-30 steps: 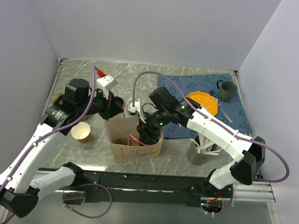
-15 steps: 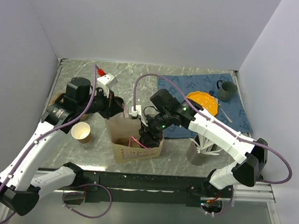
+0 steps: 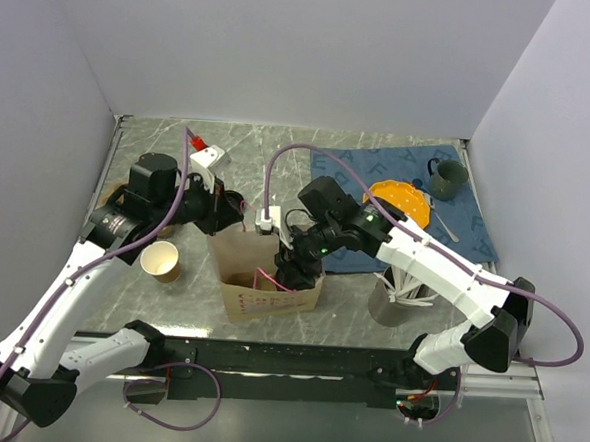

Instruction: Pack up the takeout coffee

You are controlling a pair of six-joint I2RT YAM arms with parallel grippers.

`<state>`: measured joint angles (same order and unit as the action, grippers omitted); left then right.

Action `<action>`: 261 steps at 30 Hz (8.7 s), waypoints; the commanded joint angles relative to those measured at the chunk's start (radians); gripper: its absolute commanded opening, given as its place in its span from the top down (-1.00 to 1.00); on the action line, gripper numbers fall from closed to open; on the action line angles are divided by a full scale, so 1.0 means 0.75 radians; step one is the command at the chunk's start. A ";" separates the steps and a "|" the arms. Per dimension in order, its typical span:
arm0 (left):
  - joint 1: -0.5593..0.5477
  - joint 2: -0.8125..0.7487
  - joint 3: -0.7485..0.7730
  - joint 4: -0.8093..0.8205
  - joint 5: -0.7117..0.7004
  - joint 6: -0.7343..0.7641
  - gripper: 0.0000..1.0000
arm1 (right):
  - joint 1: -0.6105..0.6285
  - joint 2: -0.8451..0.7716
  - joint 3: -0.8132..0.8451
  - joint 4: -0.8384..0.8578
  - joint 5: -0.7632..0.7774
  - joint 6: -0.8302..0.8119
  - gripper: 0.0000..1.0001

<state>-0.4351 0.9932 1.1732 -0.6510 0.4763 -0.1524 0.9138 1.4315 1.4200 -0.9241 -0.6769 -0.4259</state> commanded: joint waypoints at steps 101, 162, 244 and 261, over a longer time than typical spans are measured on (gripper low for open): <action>-0.019 -0.359 0.260 -0.183 -0.631 -0.149 -0.93 | -0.208 -0.260 -0.040 -0.750 1.383 1.237 1.00; -0.072 -0.291 0.377 -0.216 -0.788 -0.153 -0.93 | -0.139 -0.512 0.420 0.273 0.303 1.118 1.00; -0.072 -0.514 0.256 -0.036 -0.490 -0.651 -0.93 | -0.075 -0.438 0.510 -0.331 1.152 1.433 -1.00; -0.072 -0.512 0.234 -0.044 -0.516 -0.732 -0.94 | -0.075 -0.465 0.477 -0.206 1.125 1.259 -1.00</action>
<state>-0.4862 0.6071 1.3537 -0.7357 0.0910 -0.6758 0.8551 1.1034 1.7653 -1.1294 0.1493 0.5507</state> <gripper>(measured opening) 0.968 0.997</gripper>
